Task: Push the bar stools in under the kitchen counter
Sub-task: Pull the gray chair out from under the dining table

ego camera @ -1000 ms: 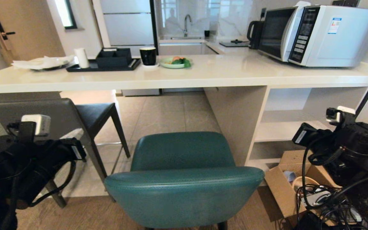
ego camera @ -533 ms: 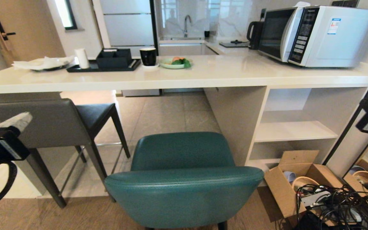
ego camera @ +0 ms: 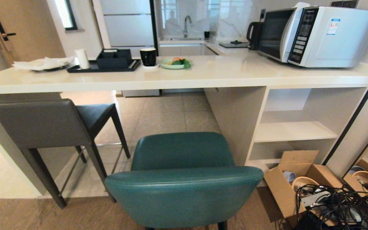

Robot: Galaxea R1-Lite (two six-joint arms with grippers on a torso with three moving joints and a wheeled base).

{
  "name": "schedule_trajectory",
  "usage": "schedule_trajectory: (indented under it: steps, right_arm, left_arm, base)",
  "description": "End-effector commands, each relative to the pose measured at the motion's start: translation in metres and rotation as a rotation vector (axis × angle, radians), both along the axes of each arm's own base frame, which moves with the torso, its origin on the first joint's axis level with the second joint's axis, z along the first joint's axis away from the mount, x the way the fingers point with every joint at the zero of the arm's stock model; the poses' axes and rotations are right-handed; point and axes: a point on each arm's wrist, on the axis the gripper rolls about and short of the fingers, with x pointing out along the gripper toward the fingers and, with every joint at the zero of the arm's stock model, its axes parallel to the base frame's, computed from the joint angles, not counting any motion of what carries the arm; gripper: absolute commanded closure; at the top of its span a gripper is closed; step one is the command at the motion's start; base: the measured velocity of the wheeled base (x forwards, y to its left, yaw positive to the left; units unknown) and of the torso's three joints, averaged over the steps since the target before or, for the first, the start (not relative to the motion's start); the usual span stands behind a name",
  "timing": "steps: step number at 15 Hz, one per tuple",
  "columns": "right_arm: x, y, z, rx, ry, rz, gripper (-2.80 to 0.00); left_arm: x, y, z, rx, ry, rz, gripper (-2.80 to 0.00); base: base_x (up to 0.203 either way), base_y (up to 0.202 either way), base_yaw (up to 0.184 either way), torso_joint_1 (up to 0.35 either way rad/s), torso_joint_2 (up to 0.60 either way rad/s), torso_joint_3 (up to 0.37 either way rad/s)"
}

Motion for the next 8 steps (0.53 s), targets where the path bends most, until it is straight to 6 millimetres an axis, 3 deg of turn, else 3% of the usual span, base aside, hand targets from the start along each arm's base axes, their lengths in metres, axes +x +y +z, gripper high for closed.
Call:
schedule_trajectory:
  steps: [1,6,8]
  right_arm:
    - [-0.047,0.002,-0.010,-0.011,-0.123,-0.077,0.00]
    - [-0.069,0.001,-0.004,0.026,-0.204,0.043,0.00]
    - [-0.081,0.001,-0.022,0.009,-0.198,0.067,0.00]
  left_arm:
    - [-0.035,0.001,-0.012,0.007,-0.103,0.010,0.00]
    - [-0.062,-0.004,-0.055,0.080,-0.120,-0.102,0.00]
    - [-0.057,-0.004,-0.078,0.084,-0.044,-0.104,0.00]
  base:
    - [0.000,0.000,0.000,0.000,0.00,0.000]
    - [0.000,0.000,0.000,0.000,0.00,0.000]
    - [0.000,0.000,0.000,0.000,0.00,0.000]
